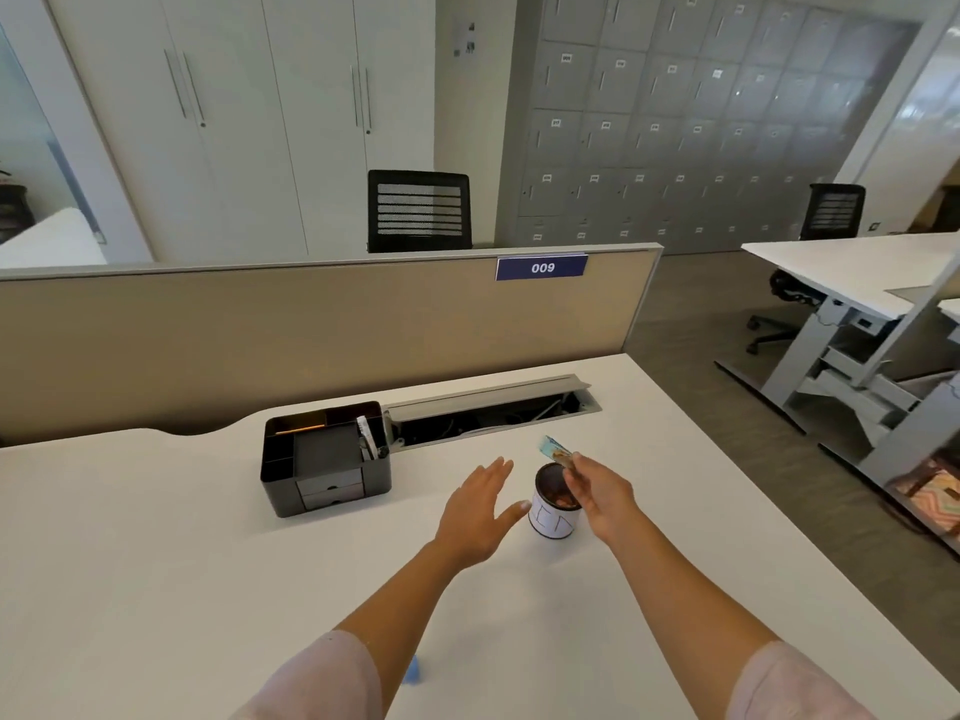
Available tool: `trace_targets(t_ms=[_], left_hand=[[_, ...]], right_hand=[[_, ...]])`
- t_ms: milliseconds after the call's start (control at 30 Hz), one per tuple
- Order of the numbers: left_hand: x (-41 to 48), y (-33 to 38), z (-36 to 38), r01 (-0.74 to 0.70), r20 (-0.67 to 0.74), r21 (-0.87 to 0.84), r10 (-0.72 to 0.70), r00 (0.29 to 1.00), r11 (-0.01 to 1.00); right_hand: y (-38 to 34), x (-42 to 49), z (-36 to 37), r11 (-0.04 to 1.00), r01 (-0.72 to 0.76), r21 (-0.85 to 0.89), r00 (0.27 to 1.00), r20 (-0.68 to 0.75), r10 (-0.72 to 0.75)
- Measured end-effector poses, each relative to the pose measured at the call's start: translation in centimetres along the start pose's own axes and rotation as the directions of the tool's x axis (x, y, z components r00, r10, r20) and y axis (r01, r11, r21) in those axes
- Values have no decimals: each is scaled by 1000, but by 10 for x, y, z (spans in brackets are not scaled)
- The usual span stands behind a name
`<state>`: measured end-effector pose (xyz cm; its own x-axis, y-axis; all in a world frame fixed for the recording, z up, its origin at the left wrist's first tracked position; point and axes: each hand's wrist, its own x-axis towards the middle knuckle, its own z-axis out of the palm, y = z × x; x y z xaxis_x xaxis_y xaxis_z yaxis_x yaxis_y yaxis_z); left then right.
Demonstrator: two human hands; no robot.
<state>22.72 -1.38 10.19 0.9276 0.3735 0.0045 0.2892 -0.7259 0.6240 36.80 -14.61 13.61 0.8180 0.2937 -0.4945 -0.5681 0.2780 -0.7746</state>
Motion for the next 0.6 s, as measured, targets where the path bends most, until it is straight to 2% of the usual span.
trace_targets(t_ms=[67, 133, 200, 267, 400, 533, 600], left_hand=[[8, -1, 6, -40, 87, 108, 31, 996, 993], [18, -3, 10, -90, 167, 203, 56, 984, 975], [26, -3, 12, -123, 217, 268, 64, 974, 956], [33, -1, 16, -142, 250, 308, 64, 966, 941], [44, 3, 30, -181, 315, 360, 64, 947, 915], [49, 4, 43, -221, 361, 407, 67, 930, 886], [50, 4, 48, -224, 368, 420, 60, 928, 880]], right_hand=[[-7, 12, -7, 991, 57, -123, 996, -62, -65], [-11, 23, -16, 932, 100, -349, 983, -111, -147], [-13, 29, -23, 751, 164, -640, 958, -77, -275], [-15, 32, -27, 541, 259, -800, 933, 61, -355], [-15, 35, -30, 267, 386, -883, 898, 292, -330], [-14, 36, -32, -68, 398, -915, 879, 401, -258], [-14, 36, -33, -118, 398, -910, 874, 415, -252]])
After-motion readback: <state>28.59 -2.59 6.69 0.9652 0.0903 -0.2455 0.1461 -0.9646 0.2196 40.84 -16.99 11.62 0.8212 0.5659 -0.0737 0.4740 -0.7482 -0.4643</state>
